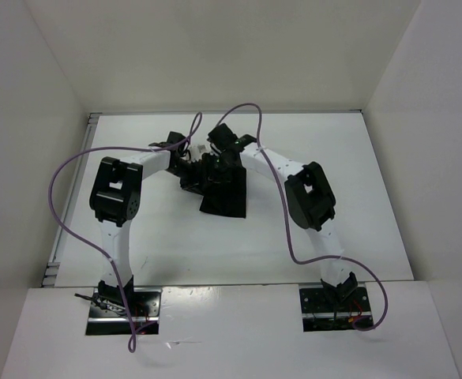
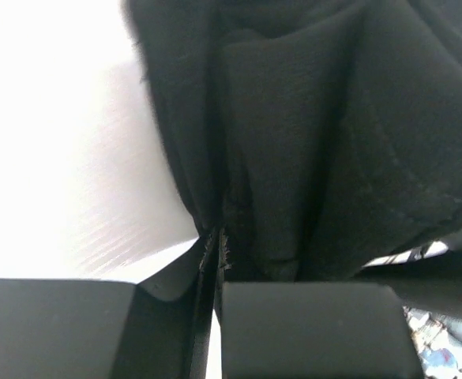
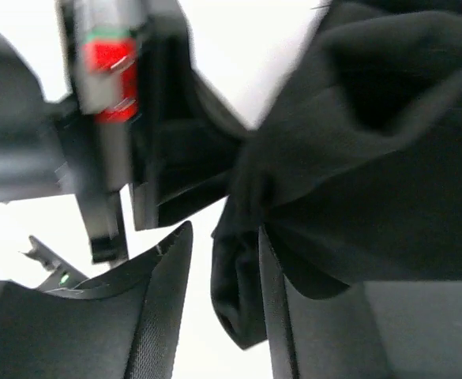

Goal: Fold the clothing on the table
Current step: Fold the skirt

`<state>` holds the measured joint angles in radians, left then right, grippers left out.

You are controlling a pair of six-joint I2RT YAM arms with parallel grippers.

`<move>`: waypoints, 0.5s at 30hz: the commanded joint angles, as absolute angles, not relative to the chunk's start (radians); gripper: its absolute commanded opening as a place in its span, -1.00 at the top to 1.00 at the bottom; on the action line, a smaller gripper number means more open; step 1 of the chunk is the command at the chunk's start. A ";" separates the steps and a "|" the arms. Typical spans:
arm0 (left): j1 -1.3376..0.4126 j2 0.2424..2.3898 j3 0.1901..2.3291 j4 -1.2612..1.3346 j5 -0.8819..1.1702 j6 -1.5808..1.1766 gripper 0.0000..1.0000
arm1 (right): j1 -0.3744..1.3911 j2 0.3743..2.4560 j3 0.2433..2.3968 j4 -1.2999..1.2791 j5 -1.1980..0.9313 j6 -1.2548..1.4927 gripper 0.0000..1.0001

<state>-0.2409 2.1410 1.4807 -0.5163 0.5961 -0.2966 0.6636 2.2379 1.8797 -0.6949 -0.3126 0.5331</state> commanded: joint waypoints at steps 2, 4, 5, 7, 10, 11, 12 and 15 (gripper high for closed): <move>-0.172 2.065 1.488 -0.540 0.473 -0.325 0.82 | 0.676 2.125 1.963 -0.603 -0.465 0.514 0.04; -0.114 2.005 1.488 -0.552 0.451 -0.336 0.82 | 0.676 2.057 1.976 -0.592 -0.520 0.502 0.00; -0.098 1.985 1.488 -0.552 0.437 -0.336 0.82 | 0.676 2.033 1.976 -0.583 -0.520 0.492 0.00; -0.077 1.930 1.488 -0.563 0.437 -0.336 0.80 | 0.676 1.958 1.950 -0.574 -0.509 0.492 0.00; -0.087 1.881 1.502 -0.606 0.469 -0.316 0.80 | 0.631 1.881 1.843 -0.565 -0.444 0.514 0.26; -0.097 1.870 1.515 -0.606 0.486 -0.307 0.80 | 0.606 1.869 1.818 -0.575 -0.424 0.514 0.59; -0.112 1.859 1.525 -0.615 0.530 -0.298 0.80 | 0.592 1.858 1.793 -0.575 -0.408 0.514 0.77; -0.172 1.848 1.571 -0.630 0.671 -0.262 0.80 | 0.563 1.836 1.712 -0.586 -0.368 0.526 1.00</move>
<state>-0.1001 1.8790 1.5196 -0.5938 0.5163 -0.3077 0.6003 1.8343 1.7828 -0.5900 -0.4236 0.5224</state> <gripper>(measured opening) 0.100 0.010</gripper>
